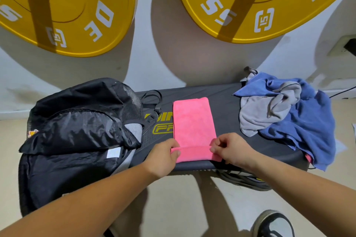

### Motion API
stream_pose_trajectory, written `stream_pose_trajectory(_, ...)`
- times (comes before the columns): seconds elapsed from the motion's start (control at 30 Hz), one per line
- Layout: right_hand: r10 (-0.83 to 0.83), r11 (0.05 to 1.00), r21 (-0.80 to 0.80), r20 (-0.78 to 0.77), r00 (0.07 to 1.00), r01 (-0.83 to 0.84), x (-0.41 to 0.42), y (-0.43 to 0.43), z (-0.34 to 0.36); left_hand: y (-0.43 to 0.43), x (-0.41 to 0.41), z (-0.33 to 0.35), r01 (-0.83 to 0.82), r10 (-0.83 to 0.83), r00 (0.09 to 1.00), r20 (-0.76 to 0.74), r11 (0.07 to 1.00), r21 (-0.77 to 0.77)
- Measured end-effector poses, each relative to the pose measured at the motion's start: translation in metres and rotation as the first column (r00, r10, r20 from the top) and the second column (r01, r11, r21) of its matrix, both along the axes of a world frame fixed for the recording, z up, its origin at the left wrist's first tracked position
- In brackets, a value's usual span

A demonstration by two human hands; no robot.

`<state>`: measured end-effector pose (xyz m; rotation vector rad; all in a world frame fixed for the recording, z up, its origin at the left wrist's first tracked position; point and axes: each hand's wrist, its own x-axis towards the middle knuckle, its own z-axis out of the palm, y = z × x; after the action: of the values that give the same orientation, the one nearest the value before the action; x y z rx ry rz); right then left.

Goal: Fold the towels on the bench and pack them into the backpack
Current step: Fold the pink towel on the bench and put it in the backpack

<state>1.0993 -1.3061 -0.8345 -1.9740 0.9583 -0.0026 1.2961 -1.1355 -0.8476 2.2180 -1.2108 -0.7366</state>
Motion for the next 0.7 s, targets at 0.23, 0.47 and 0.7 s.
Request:
stream_pose_trajectory(0.23,0.065,0.935,-0.348,0.001,0.998,-0.061,0.006,0.002,-0.005,-0.011,-0.005,0.010,0.249,-0.222,0.852,0.474,0.969,0.007)
stream_pose_trajectory(0.47,0.493,0.444,-0.801,-0.155,0.856,-0.400,0.004,0.016,-0.005,-0.001,-0.015,0.015,0.544,-0.544,0.584,0.603,0.813,0.206)
stream_pose_trajectory(0.7,0.456,0.538,-0.698,-0.230,0.860,-0.472,-0.002,0.011,-0.002,-0.001,-0.003,0.007,0.470,-0.464,0.737,0.491,0.874,0.121)
